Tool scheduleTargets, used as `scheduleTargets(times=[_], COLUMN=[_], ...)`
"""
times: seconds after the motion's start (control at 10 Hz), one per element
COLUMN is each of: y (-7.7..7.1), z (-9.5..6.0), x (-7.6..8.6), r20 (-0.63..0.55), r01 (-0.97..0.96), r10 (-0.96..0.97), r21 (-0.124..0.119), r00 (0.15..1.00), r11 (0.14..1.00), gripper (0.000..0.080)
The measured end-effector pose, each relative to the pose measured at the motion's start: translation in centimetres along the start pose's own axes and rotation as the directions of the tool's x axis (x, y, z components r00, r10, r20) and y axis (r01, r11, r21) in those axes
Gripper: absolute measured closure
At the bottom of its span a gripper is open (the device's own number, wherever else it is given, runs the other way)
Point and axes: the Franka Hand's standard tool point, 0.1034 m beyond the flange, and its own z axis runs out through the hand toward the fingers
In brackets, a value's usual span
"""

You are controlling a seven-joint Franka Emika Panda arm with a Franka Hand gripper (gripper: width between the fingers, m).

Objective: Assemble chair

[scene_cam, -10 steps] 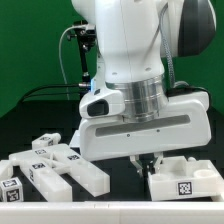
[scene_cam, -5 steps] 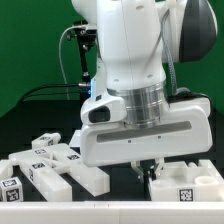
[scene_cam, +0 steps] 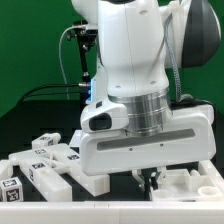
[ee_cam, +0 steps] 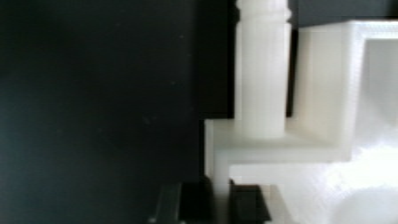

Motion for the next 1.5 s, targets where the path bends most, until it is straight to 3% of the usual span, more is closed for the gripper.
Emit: scheduleTargets(times=[0.2,0.3,0.4,0.6,0.7,0.8,0.9,1.0,1.3,1.4,1.5], y=[0.0,0.1,0.1,-0.8,-1.0,-1.3,-1.6,-2.1,-2.0,-1.8,-2.0], z=[0.0,-0.1,-0.9,-4.1,-4.9,-5.1,-4.8,-4.5,-4.2,-3.5,-2.8], x=[0.0,-0.2,-1.4,-3.7,-4.7,-6.4,-8.3,-9.0,-9.3,-10.8,-13.4], r20=[0.0,-0.001,0.004,0.031,0.038,0.047,0.051,0.041,0.067,0.116,0.204], r01=[-0.001,0.001,0.001,0.0,-0.004,-0.017,-0.033,-0.051,-0.055,-0.13,-0.189], r10=[0.001,-0.001,-0.001,-0.001,0.004,0.017,0.033,0.051,0.056,0.13,0.188], r21=[0.0,0.0,-0.003,0.002,0.002,-0.001,-0.008,-0.015,-0.011,-0.006,-0.017], r00=[1.0,1.0,1.0,1.0,0.999,0.999,0.998,0.998,0.996,0.985,0.961], r11=[1.0,1.0,1.0,1.0,1.0,1.0,0.999,0.999,0.998,0.991,0.982], gripper=[0.0766,0.0585,0.0585,0.0267,0.0267,0.0171,0.0155,0.0151,0.015,0.015,0.015])
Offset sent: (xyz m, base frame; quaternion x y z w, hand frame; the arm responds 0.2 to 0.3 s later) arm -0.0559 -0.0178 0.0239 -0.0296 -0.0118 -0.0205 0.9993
